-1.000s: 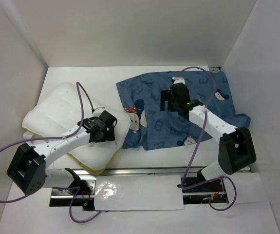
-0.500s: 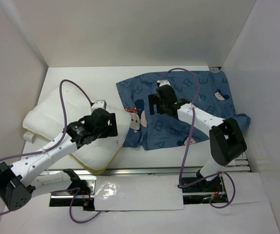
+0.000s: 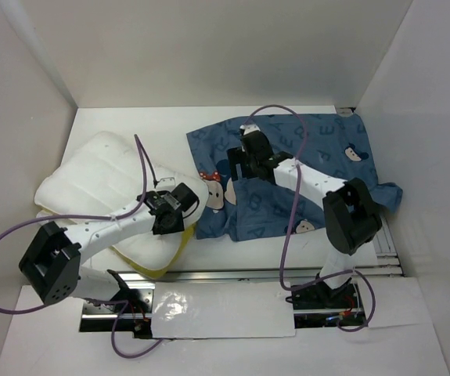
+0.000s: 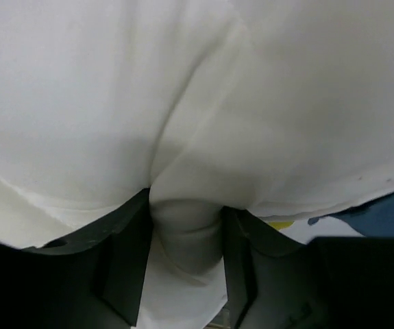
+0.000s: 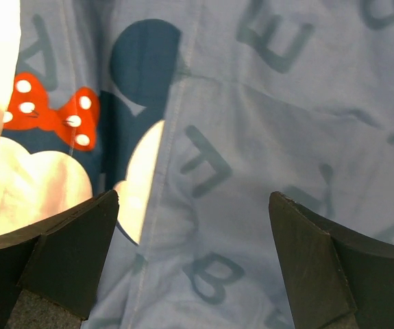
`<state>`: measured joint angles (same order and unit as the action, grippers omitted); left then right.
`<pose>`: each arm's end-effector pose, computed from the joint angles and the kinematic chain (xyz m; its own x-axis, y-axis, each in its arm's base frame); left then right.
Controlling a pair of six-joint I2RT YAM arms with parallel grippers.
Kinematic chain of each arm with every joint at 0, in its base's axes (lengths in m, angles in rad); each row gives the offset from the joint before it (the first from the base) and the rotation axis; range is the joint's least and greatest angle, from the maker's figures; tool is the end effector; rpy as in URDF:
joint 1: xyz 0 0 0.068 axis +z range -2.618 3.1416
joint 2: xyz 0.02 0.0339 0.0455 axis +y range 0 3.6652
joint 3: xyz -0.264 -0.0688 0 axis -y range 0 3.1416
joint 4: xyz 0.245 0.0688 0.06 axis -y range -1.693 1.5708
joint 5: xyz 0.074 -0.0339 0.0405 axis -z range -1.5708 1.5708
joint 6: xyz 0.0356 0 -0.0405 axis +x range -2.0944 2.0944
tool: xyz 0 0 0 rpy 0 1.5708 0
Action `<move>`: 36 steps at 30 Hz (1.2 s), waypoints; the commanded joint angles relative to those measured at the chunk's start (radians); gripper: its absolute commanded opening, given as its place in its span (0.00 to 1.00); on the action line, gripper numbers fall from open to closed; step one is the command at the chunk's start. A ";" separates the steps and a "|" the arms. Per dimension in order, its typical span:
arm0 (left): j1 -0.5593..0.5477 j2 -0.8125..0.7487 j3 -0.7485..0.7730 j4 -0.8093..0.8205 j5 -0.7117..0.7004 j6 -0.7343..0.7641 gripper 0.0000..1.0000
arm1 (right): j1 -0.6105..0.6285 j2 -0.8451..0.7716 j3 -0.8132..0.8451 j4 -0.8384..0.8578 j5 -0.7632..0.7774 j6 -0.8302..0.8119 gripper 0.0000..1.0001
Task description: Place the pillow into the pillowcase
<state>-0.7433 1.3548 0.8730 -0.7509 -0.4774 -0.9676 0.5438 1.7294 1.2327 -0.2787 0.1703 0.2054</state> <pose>0.1902 -0.1526 0.2114 -0.7966 -0.2613 -0.5451 -0.2947 0.9552 -0.0273 0.3314 0.1933 0.2338 -0.6693 -0.1698 -0.7233 -0.2756 0.9608 0.0295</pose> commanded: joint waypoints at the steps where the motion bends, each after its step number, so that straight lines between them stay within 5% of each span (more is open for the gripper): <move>1: 0.045 0.049 -0.025 -0.073 -0.046 -0.046 0.51 | 0.030 0.054 0.054 -0.001 0.015 -0.029 0.97; 2: 0.054 0.049 -0.025 -0.062 -0.037 -0.046 0.21 | 0.039 0.068 0.068 -0.011 0.015 -0.038 0.97; 4: 0.067 0.049 -0.025 -0.051 -0.036 -0.033 0.00 | 0.039 0.114 0.096 -0.020 0.015 -0.038 0.97; 19: 0.306 -0.374 0.288 -0.118 -0.235 0.044 0.00 | 0.048 0.240 0.160 -0.053 0.072 -0.038 0.82; 21: 0.317 -0.384 0.288 -0.073 -0.201 0.087 0.00 | 0.048 0.249 0.151 -0.053 0.095 -0.038 0.80; 22: 0.317 -0.384 0.288 -0.061 -0.191 0.096 0.00 | 0.048 0.249 0.151 -0.065 0.095 -0.038 0.69; 24: 0.317 -0.384 0.268 -0.032 -0.161 0.133 0.00 | 0.048 0.249 0.142 -0.065 0.106 -0.038 0.61; 36: 0.317 -0.358 0.210 0.018 -0.127 0.144 0.00 | 0.107 0.151 0.091 -0.034 0.118 -0.037 0.61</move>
<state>-0.4377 1.0233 1.0855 -0.7753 -0.5312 -0.8593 0.5957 1.9652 1.3205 -0.3336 0.2600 0.1780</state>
